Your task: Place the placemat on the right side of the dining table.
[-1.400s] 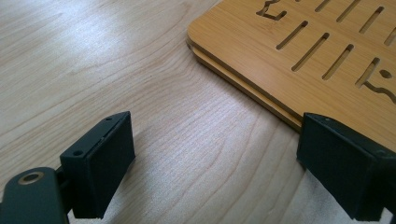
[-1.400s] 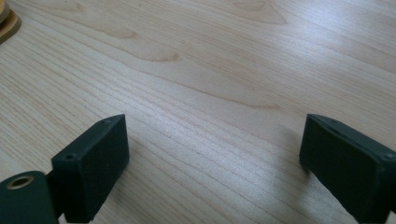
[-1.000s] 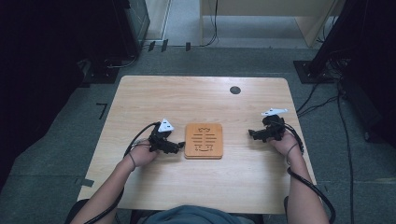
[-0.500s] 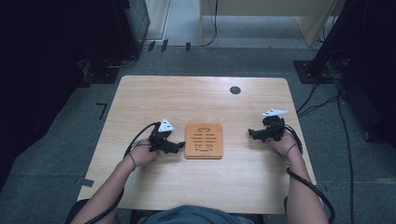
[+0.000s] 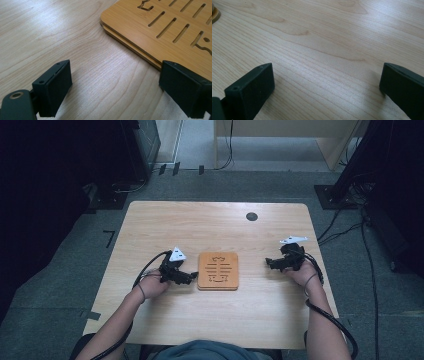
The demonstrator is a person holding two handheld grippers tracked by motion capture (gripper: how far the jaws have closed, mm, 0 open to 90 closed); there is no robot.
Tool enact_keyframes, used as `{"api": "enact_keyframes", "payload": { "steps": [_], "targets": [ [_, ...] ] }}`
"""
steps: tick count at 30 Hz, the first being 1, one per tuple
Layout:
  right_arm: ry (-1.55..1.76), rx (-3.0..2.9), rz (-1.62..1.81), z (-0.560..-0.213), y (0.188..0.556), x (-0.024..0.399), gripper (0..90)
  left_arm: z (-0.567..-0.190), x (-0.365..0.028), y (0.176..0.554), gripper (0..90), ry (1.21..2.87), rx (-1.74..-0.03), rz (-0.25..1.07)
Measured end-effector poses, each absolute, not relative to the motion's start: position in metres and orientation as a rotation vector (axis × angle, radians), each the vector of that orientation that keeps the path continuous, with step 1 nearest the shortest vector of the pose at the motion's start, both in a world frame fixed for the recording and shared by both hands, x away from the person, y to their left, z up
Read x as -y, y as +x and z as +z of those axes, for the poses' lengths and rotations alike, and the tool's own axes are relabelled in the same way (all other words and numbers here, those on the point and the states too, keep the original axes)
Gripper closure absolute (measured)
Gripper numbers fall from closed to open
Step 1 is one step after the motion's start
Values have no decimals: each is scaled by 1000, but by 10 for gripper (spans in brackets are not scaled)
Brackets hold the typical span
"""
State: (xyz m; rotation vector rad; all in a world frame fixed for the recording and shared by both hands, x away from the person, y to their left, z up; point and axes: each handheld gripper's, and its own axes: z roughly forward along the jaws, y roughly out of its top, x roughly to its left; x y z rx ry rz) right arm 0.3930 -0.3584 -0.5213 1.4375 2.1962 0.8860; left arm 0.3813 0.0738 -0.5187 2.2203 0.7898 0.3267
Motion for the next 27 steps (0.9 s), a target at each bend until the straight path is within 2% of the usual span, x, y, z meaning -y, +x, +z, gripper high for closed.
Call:
{"api": "enact_keyframes", "payload": {
  "steps": [27],
  "targets": [
    [1557, -2243, 729, -511, 405, 353, 0, -519, -74, 382, 102, 2220, -790, 327]
  ]
}}
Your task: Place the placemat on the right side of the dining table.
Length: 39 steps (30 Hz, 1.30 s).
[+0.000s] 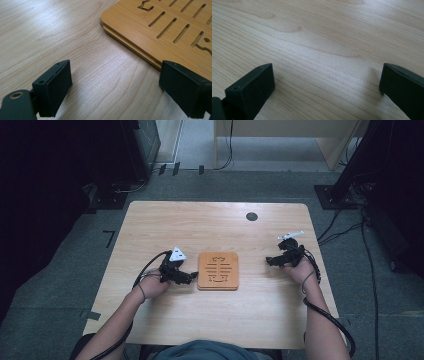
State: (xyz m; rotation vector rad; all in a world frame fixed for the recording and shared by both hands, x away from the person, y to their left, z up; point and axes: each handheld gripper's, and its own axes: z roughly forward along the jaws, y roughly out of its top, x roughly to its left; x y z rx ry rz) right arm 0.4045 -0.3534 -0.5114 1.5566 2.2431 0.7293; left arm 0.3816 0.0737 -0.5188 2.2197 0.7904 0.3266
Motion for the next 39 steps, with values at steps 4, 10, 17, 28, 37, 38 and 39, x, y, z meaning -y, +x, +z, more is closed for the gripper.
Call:
{"api": "enact_keyframes", "payload": {
  "steps": [4, 10, 17, 28, 37, 38, 39],
  "targets": [
    [1575, -2234, 728, -511, 405, 355, 0, -519, -74, 382, 102, 2220, -790, 327],
    [1576, -2232, 746, -508, 404, 355, 0, -519, -74, 382, 102, 2221, -789, 327],
    [1551, -2260, 748, -506, 403, 351, 49, -519, -74, 382, 102, 2221, -790, 326],
    [1609, -2264, 772, -502, 406, 351, 140, -519, -74, 382, 102, 2221, -790, 327],
    [1573, -2284, 813, -495, 404, 350, 234, -519, -74, 382, 102, 2220, -790, 327],
    [1565, -2288, 816, -494, 404, 350, 237, -519, -74, 382, 102, 2221, -789, 327],
    [1560, -2294, 815, -494, 403, 349, 247, -519, -74, 382, 102, 2221, -790, 327]
  ]
}}
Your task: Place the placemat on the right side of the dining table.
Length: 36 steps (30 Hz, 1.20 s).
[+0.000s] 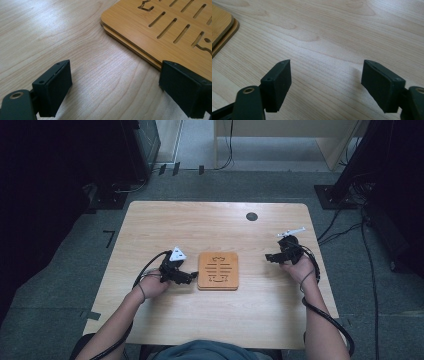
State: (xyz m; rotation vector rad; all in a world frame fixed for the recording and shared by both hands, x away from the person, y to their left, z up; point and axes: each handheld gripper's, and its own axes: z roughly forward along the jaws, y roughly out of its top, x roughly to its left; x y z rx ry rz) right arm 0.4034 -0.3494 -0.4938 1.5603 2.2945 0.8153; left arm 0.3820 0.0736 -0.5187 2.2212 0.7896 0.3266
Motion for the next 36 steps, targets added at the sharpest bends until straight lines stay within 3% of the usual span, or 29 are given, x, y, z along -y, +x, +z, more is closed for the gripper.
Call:
{"api": "enact_keyframes", "payload": {
  "steps": [16, 36],
  "targets": [
    [1498, -2322, 838, -488, 401, 336, 310, -519, -74, 382, 102, 2221, -789, 327],
    [1479, -2365, 847, -490, 400, 322, 295, -519, -74, 382, 102, 2221, -790, 327]
  ]
}}
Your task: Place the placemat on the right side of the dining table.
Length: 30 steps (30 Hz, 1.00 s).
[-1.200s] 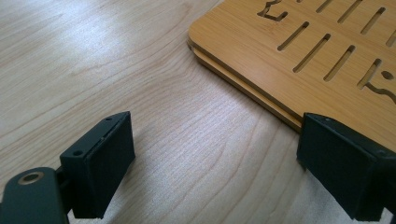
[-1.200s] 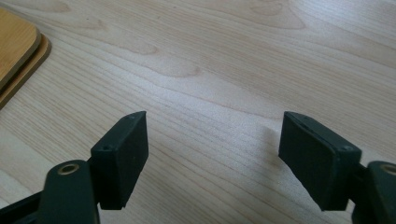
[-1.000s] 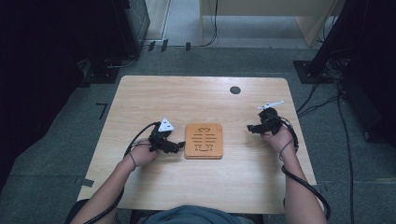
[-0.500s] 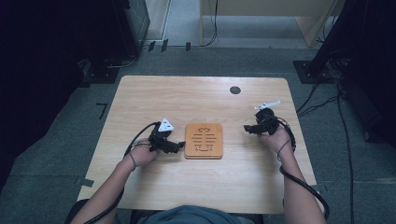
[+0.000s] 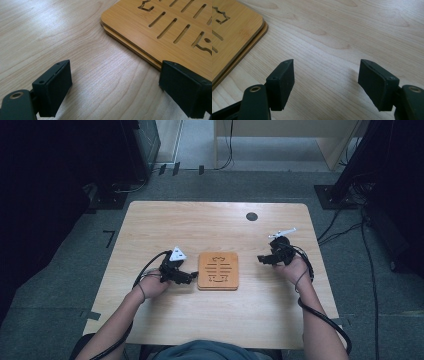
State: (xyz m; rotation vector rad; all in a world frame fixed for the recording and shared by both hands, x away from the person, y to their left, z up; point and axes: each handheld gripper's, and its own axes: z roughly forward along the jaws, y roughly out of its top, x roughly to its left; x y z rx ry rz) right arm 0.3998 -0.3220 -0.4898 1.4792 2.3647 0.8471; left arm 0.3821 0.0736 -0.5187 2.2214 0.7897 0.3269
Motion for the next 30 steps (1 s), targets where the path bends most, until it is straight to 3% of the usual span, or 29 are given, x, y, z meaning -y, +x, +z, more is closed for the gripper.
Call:
{"api": "enact_keyframes", "payload": {
  "steps": [30],
  "targets": [
    [1440, -2400, 911, -492, 397, 306, 317, -519, -74, 382, 102, 2221, -789, 328]
  ]
}}
